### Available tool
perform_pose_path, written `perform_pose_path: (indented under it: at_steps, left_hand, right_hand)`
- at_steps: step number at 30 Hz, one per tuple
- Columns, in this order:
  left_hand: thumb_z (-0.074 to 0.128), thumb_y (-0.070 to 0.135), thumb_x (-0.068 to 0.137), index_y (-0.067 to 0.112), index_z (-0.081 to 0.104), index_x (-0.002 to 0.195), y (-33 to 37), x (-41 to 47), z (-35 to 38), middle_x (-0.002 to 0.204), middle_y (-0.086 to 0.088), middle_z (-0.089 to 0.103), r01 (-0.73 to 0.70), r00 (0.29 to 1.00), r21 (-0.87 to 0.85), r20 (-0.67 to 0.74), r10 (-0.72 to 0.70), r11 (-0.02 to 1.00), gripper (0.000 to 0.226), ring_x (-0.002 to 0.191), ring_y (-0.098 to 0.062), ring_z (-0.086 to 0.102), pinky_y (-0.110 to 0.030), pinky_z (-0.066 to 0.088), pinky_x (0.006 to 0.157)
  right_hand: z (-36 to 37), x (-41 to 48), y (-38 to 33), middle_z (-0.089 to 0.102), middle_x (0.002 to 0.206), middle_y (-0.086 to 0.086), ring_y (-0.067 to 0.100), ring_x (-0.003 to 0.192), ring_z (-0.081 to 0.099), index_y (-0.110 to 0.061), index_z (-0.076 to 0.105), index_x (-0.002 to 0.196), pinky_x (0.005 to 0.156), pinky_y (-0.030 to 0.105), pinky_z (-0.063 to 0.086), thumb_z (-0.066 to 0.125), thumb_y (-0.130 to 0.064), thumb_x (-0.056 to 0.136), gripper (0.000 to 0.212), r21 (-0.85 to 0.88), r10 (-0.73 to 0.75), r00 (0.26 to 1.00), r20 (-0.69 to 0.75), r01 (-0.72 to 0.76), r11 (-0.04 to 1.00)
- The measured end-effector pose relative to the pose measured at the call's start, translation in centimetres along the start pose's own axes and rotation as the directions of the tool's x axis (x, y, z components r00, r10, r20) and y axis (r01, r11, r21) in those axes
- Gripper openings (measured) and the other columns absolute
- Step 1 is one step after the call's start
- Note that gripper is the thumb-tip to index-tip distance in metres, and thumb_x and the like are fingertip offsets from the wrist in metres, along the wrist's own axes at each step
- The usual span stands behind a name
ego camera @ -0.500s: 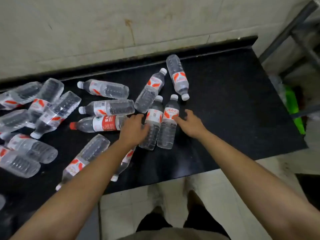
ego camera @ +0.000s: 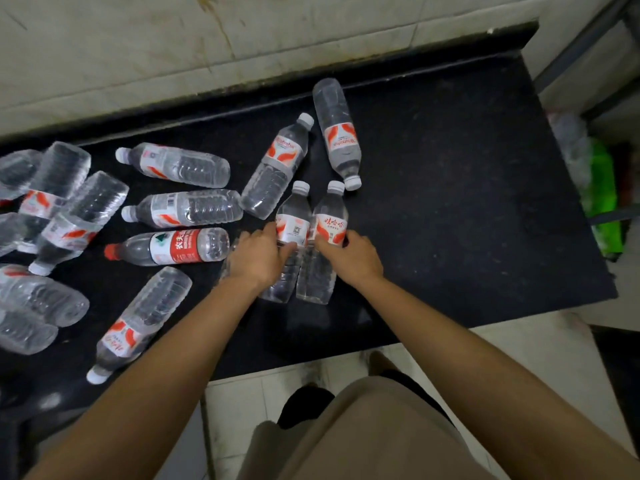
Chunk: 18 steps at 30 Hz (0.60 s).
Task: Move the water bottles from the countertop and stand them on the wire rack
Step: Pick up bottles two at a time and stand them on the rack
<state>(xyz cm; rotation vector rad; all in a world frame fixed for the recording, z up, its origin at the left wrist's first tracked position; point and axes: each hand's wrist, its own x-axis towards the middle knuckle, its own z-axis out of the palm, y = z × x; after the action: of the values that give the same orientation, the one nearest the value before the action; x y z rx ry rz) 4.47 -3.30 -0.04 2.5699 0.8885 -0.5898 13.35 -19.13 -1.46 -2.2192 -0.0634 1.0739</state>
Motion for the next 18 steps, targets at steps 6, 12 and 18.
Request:
perform_pose_path:
  at_steps: [6, 12, 18]
  left_hand:
    - [0.054, 0.054, 0.098, 0.029, 0.037, 0.136, 0.4, -1.0, 0.9, 0.123, -0.011, 0.068, -0.028, 0.998, -0.328, 0.044, 0.046, 0.944, 0.049, 0.113, -0.036, 0.062, -0.048, 0.051, 0.095]
    - [0.069, 0.02, 0.095, 0.018, 0.05, 0.129, 1.6, -2.1, 3.6, 0.127, -0.009, 0.062, 0.014, 0.999, -0.729, 0.045, 0.028, 0.685, 0.04, 0.114, -0.021, 0.061, -0.043, 0.051, 0.103]
    - [0.07, 0.04, 0.093, 0.009, 0.062, 0.129, 1.6, -2.2, 4.1, 0.121, -0.007, 0.071, 0.225, 0.966, -0.787, 0.257, -0.027, 0.575, 0.048, 0.105, -0.02, 0.07, -0.033, 0.058, 0.086]
  right_hand:
    - [-1.1, -0.6, 1.9, 0.074, 0.093, -0.008, 0.012, 0.087, 0.071, -0.021, 0.073, 0.096, 0.083, 0.039, 0.061, 0.075, -0.058, 0.075, 0.043, 0.104, 0.018, 0.999, -0.047, -0.013, 0.995]
    - [-2.0, -3.3, 5.8, 0.071, 0.093, -0.008, 0.013, 0.089, 0.068, -0.024, 0.071, 0.096, 0.063, 0.024, 0.047, 0.076, -0.057, 0.078, 0.038, 0.107, 0.117, 0.967, -0.224, -0.095, 0.99]
    - [-0.9, -3.7, 6.5, 0.069, 0.121, 0.004, 0.027, 0.111, 0.067, -0.02, 0.063, 0.125, 0.084, 0.036, 0.052, 0.068, -0.074, 0.073, 0.075, 0.161, 0.215, 0.954, -0.209, -0.184, 0.97]
